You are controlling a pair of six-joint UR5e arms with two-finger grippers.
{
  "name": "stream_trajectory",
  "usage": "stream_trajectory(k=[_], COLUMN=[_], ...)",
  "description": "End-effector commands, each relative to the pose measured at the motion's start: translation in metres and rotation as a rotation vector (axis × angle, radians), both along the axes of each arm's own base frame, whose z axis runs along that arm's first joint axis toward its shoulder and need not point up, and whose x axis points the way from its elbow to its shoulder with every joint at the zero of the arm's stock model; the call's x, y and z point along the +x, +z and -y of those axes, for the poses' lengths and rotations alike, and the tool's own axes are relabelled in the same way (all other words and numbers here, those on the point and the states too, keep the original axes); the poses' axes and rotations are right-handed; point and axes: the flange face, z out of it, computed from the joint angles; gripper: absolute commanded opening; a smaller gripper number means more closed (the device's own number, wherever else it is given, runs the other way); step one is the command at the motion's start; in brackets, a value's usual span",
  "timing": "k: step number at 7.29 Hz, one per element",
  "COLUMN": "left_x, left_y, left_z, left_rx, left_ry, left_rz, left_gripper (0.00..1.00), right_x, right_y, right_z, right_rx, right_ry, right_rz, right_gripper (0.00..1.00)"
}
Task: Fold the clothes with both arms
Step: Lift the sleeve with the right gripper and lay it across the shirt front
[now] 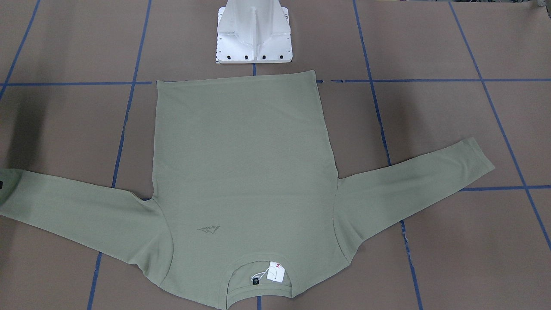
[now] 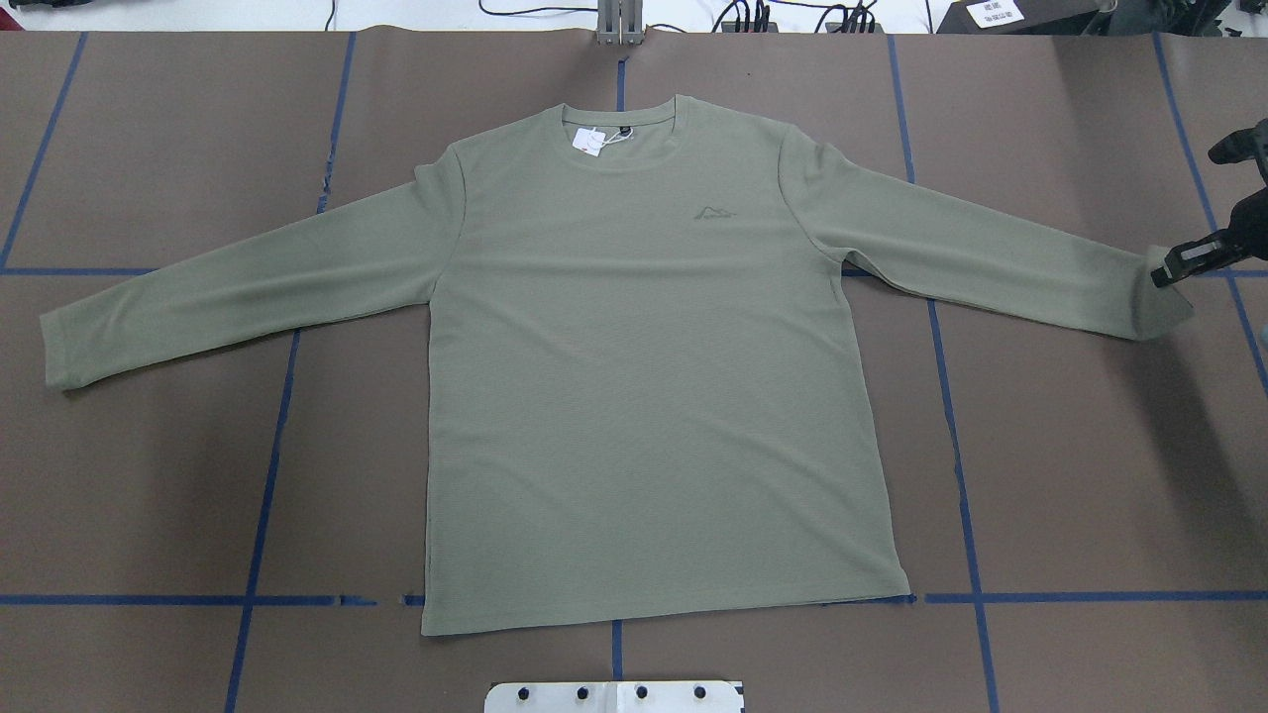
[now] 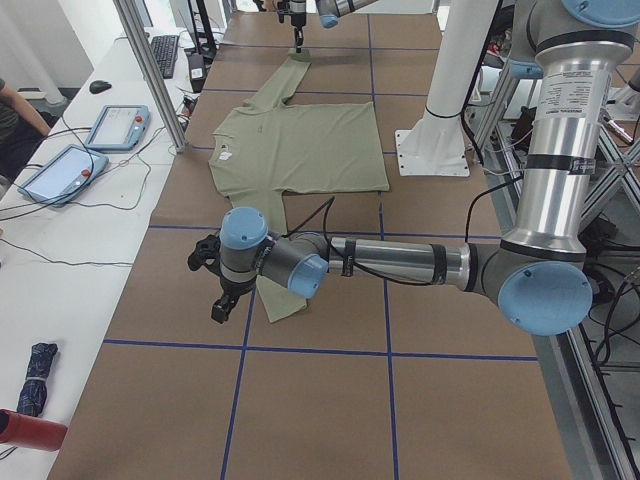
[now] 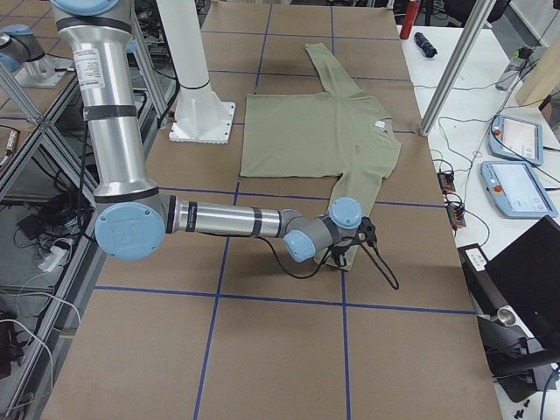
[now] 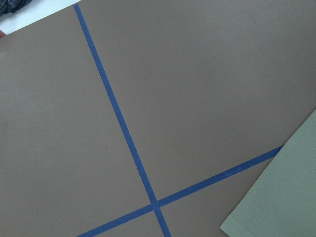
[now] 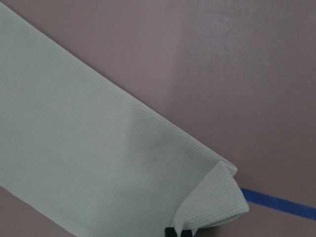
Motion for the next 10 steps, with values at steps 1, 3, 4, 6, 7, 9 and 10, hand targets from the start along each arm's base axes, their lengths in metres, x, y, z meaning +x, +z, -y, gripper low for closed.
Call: stream_trajectory(k=[1,3,4,6,7,9,10], left_x=[0.0,0.0,0.0,0.0,0.0,0.0,0.0], left_y=[0.003,0.004,0.004,0.007,0.01,0.015,0.018], left_z=[0.0,0.0,0.0,0.0,0.0,-0.001,0.003], left_rx=[-0.005,-0.009,-0.012,-0.015,-0.02,-0.029,-0.034], left_ry=[0.001,0.0,-0.002,-0.001,-0.001,0.0,0.001], left_rz=[0.001,0.001,0.0,0.001,0.001,0.003,0.004], left_gripper=[1.0,1.0,1.0,1.0,1.0,1.0,1.0], right_x=[-0.013,-0.065,-0.105,-0.186,-0.214,-0.312,-0.392], right_y=[-0.067,-0.18,-0.247,-0.369,-0.433,-0.544,-0.573], right_z=[0.021,0.045,0.054,0.063,0.061,0.025,-0.005], right_rx=[-0.004,-0.038,-0.077,-0.064,-0.007,0.084,0.077], right_ry=[0.036,0.082,0.097,0.116,0.119,0.102,0.109], right_rz=[0.095,0.202,0.263,0.341,0.383,0.443,0.428], right_gripper=[0.0,0.0,0.0,0.0,0.0,0.0,0.0])
